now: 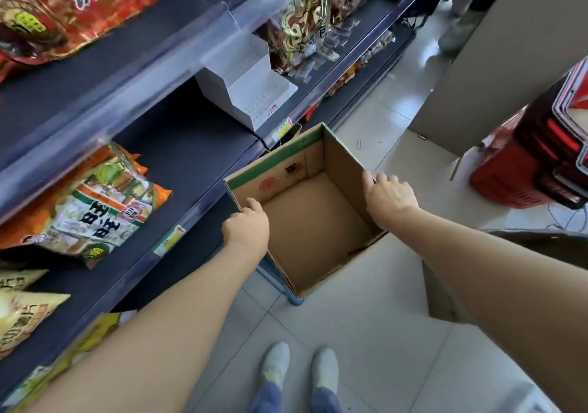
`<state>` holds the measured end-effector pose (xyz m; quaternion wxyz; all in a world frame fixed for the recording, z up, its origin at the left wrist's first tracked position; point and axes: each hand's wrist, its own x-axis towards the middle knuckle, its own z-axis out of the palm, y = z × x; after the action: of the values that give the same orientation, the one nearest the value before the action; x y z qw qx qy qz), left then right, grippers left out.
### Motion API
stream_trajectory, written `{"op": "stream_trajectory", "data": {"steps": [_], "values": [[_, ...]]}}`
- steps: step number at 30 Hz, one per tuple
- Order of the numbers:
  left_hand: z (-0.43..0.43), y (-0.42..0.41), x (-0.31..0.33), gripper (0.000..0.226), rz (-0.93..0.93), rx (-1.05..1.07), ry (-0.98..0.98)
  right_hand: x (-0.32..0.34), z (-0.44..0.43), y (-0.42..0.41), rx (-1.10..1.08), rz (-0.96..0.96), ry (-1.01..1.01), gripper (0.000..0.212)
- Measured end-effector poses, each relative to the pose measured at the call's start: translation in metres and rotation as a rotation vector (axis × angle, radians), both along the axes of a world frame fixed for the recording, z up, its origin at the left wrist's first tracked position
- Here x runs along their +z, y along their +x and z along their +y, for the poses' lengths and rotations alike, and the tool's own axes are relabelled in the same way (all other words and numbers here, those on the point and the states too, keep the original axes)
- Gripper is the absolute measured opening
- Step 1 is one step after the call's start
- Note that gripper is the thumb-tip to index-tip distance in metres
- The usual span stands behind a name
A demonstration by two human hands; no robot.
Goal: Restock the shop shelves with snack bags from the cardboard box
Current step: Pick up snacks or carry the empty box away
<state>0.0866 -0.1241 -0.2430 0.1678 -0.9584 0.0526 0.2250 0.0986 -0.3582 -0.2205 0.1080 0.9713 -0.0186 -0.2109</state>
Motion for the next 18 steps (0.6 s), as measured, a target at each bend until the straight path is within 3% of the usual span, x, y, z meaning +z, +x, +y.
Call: {"op": "stream_trajectory", "data": {"steps": [3, 11, 18], "values": [[0.000, 0.003, -0.011, 0.074, -0.004, 0.020, 0.001, -0.018, -0.004, 0.004, -0.037, 0.023, -0.006, 0.065], [-0.017, 0.007, -0.014, 0.073, 0.059, 0.164, -0.004, -0.032, -0.004, 0.014, -0.076, -0.002, 0.007, 0.063], [-0.012, 0.012, -0.013, 0.079, -0.011, 0.430, -0.183, -0.035, -0.002, 0.004, -0.126, 0.002, 0.080, 0.054]]}}
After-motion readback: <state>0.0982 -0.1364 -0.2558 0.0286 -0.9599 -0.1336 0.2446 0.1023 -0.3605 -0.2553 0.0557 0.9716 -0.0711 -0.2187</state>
